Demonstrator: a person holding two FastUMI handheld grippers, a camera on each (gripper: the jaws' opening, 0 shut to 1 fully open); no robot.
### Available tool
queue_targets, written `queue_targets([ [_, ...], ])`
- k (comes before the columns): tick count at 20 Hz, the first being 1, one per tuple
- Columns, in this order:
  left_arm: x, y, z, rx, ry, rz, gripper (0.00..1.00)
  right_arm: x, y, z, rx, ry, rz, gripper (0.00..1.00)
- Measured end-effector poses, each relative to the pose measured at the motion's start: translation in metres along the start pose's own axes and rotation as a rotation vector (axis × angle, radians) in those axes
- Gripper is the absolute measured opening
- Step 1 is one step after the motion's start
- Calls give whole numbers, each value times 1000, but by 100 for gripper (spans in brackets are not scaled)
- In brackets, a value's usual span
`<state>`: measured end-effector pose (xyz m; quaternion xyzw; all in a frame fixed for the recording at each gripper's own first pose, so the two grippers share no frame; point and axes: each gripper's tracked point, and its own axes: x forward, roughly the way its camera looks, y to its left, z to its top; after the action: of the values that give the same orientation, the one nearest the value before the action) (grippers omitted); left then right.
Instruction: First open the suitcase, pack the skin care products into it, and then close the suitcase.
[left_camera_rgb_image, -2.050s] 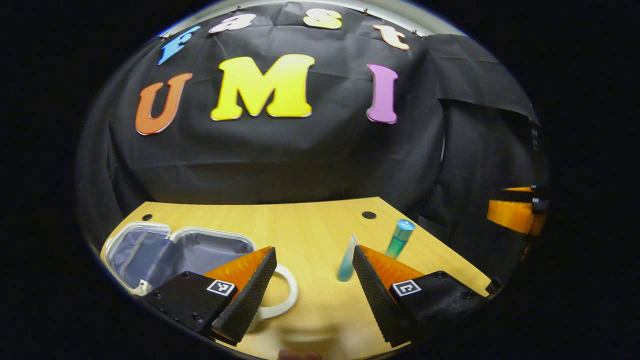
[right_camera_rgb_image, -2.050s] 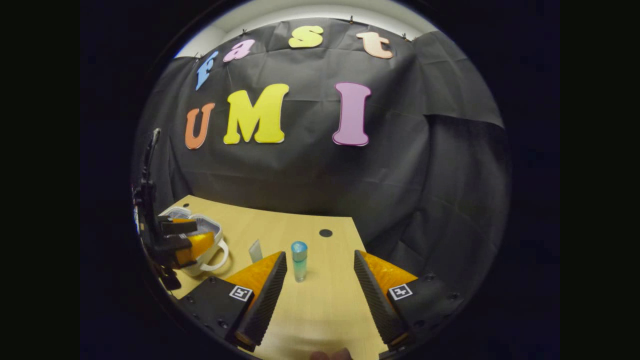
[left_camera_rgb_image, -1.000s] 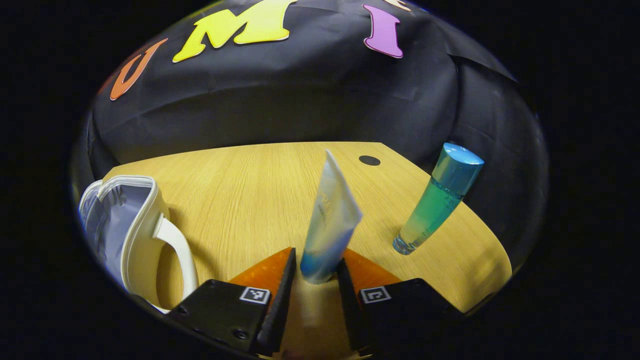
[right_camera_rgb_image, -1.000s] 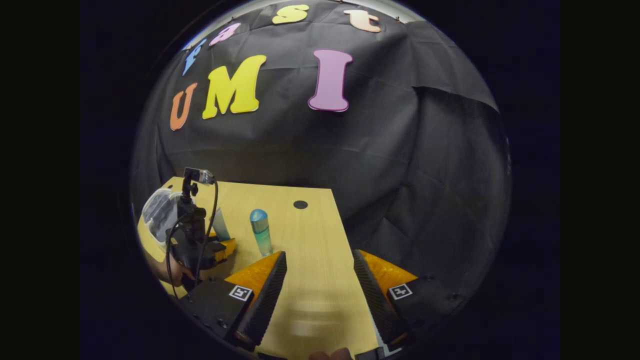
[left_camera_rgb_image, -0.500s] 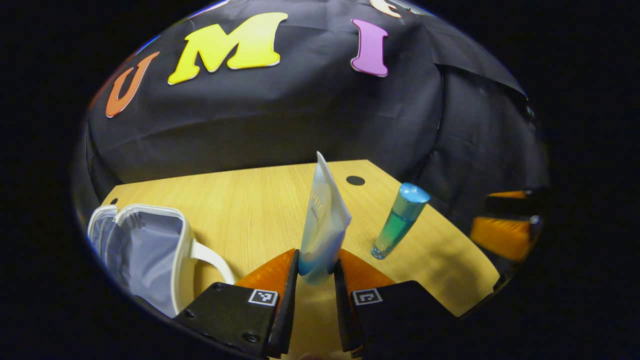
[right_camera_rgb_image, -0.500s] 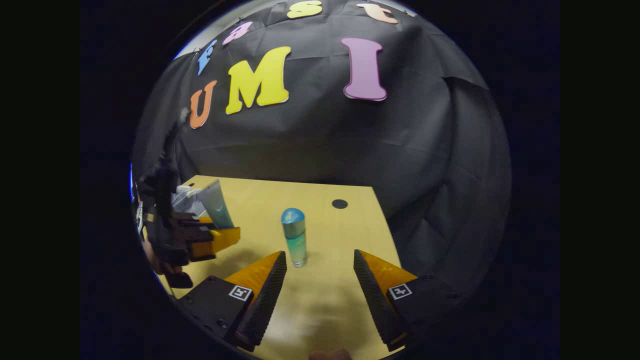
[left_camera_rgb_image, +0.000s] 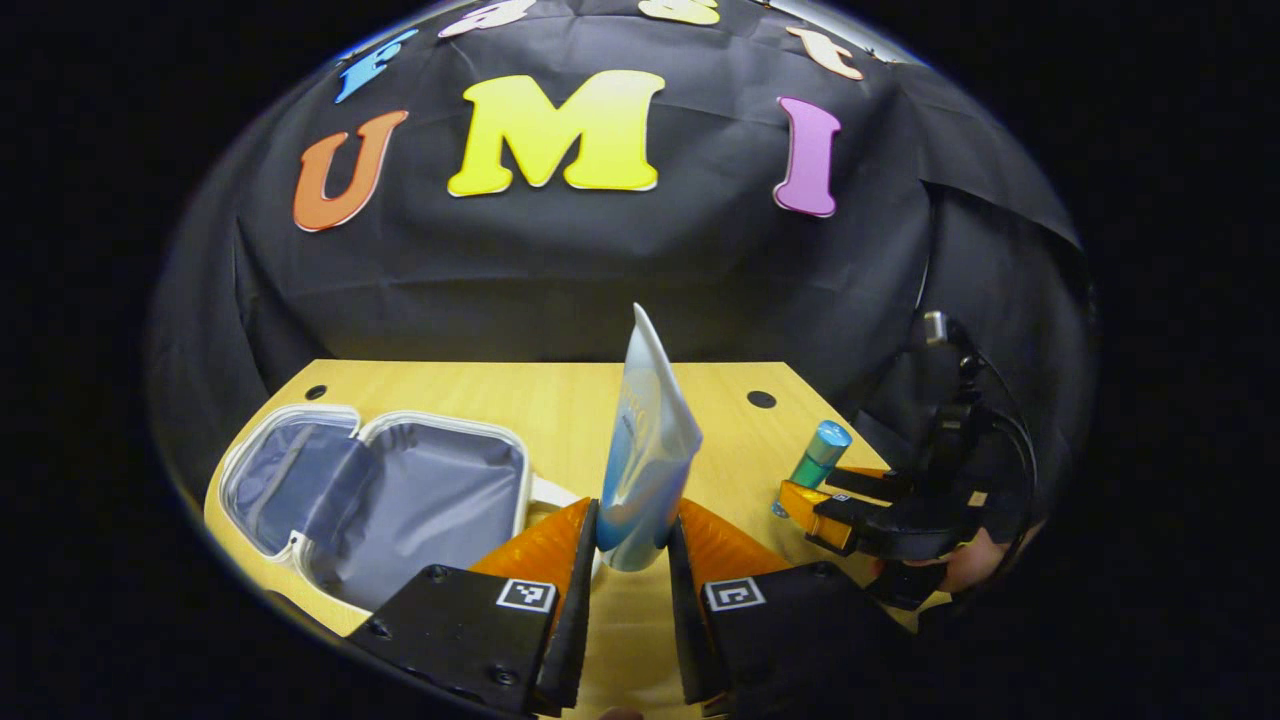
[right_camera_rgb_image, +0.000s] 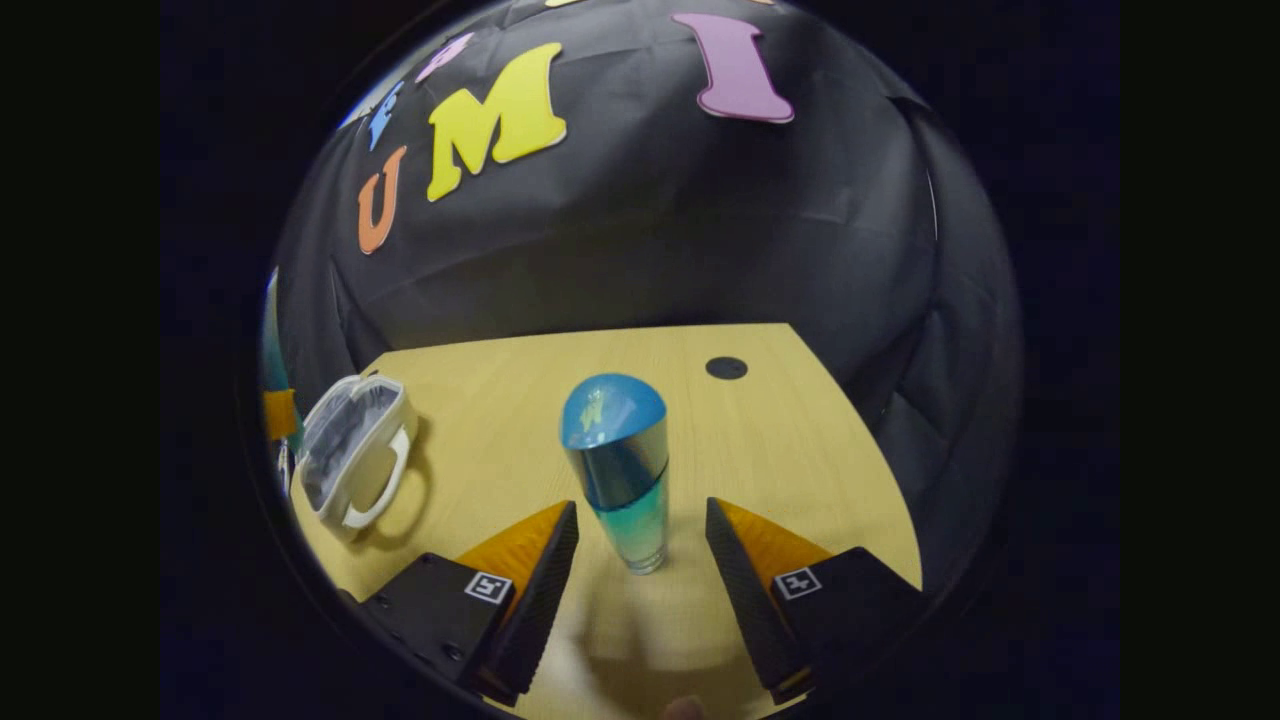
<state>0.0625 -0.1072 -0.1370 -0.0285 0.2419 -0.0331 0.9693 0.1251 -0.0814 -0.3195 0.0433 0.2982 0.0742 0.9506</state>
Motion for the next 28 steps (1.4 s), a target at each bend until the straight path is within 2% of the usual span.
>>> queue_targets([
  [5,-24,45,3,-16,2,71,40,19,-1,-3,-1,6,-35,58],
  [6,-24,54,1,-16,4,83,40,21,-1,-5,-3,16,-42,44],
  [8,-28,76,-2,-25,22,100,40,19,-5,-4,-6,21,-71,42],
  [11,-26,108,2,-29,19,111,40,3,-7,1,17,27,-114,33],
  [13,-23,126,2,-13,31,89,40,-26,-4,14,28,11,-129,35],
  [14,-18,138,-4,-7,49,76,40,-44,0,23,34,0,-125,30],
  [15,-13,148,-13,-9,78,63,40,-64,7,32,40,-11,-115,30],
  [19,11,174,-59,-76,194,12,40,-139,32,62,34,-53,-94,33],
  [24,32,196,-106,-111,347,15,40,-207,67,76,171,-62,-88,33],
  [28,43,203,-124,-92,449,36,40,-244,91,76,183,-82,-85,33],
])
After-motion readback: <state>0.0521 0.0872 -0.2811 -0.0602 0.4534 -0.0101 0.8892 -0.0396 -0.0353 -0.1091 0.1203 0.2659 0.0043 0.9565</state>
